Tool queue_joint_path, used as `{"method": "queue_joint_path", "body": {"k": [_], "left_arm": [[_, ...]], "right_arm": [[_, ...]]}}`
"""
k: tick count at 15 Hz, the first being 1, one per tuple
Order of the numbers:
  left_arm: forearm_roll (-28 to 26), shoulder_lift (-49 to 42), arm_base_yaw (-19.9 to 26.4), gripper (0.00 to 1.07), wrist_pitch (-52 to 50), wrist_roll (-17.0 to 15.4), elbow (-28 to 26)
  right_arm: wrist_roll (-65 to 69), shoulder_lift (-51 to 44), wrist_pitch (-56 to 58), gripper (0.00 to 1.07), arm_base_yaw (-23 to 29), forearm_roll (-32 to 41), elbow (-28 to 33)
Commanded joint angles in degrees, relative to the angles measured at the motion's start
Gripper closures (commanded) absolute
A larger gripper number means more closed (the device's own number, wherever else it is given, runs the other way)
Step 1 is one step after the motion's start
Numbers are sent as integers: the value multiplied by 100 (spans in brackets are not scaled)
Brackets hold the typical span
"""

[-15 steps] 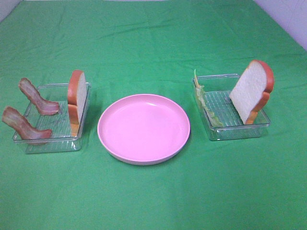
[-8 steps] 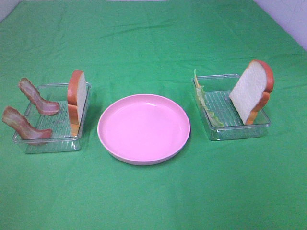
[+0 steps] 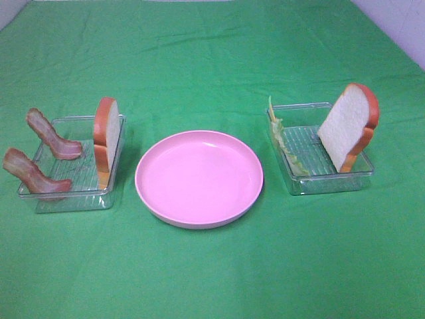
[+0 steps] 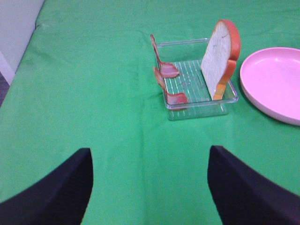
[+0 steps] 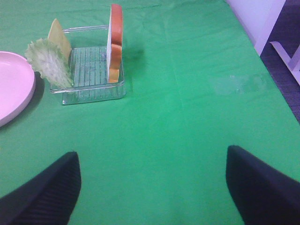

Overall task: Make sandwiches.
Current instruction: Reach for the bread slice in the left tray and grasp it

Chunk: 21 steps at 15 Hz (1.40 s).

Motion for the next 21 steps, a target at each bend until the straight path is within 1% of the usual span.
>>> {"method": "queue_joint_path", "body": {"k": [1,3,4,6,8,11,13,14,16,17,19,20,21], "left_arm": [[-74,355,0,40,-659,-40,-258],[-223,1484,0,40,-1054,-40,-670],[-361,2275,0,39,-1192,-29,-1020],[-544,3369,0,36,-1197,-29,-1696],[-854,4446,0,34,-894,-17,-2361],[-1283,6062,0,34,155,241,-3369],[-1329,6973,-57,34,693,235,-3890],[-1318,7426,-178,34,779,212,-4114],[-1226,8182,-579,34,710,-40,-4429],[-1083,8531,-825,33,710,-252,-4584],[-693,9225,-1341,26,710,-739,-4910],[-596,9397,-1467,24,710,-859,-5008],[-430,9712,-1673,24,705,-1049,-5202]], "right_arm": [[57,-34,-74,27,6,-34,23],[57,-34,-74,27,6,-34,23],[57,-34,-74,27,6,-34,23],[57,-34,-74,27,6,-34,23],[57,-34,-74,27,6,-34,23],[57,-34,-74,27,6,-34,23],[57,-34,-74,27,6,-34,23],[57,-34,-74,27,6,-34,23],[57,-34,-74,27,6,-34,23],[57,-34,-74,27,6,-34,23],[57,-34,-74,27,6,-34,23],[57,-34,-74,27,6,-34,23],[57,-34,-74,27,6,-34,23]]}}
